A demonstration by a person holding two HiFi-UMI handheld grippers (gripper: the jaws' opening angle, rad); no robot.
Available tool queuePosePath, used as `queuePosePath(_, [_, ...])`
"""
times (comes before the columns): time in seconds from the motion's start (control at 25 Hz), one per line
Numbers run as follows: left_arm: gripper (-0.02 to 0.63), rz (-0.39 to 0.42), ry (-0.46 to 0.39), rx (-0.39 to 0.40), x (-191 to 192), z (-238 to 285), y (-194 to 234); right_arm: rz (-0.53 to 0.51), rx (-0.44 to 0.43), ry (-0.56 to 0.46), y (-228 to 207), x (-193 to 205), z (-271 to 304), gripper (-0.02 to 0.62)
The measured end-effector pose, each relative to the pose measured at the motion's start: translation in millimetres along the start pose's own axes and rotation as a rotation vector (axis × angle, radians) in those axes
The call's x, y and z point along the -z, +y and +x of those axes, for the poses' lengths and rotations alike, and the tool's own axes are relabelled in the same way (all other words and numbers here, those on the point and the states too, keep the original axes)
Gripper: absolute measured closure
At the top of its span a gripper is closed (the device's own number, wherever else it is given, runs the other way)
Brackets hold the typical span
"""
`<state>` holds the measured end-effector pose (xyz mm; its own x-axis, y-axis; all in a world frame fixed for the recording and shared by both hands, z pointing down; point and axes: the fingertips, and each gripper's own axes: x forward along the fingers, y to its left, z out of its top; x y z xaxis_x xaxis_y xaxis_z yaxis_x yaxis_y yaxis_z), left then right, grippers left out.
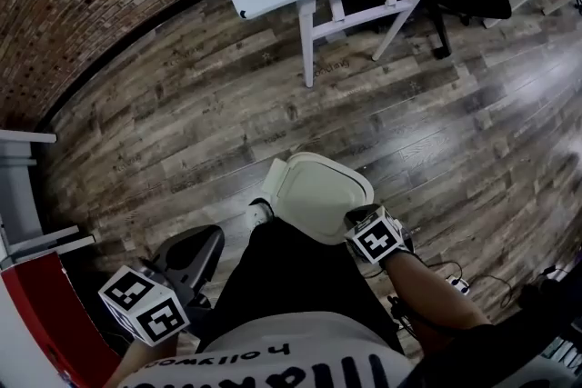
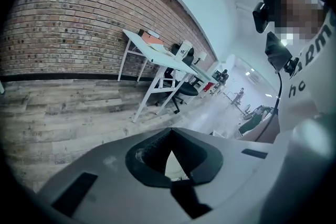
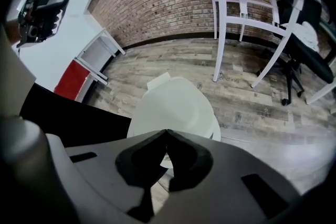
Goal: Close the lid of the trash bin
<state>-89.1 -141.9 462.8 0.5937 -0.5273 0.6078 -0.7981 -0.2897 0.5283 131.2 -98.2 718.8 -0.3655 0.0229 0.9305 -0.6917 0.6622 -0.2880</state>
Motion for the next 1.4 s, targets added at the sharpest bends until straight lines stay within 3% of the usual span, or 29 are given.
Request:
queuePosePath(0.44, [0.598, 0.036, 0.021, -0.073, 17, 0, -10, 0.048, 0.032, 0.028, -20, 27, 34, 0.588])
queuePosePath(1.16, [0.598, -0.044, 0.034, -0.169, 62, -17, 11, 0.151, 0.117, 0.139, -37, 52, 74, 0.588])
queuePosePath(1.4, [0.598, -0.057, 0.044, -0.177, 65, -8, 15, 0.163, 0.080, 0.167, -42, 57, 83, 0.588])
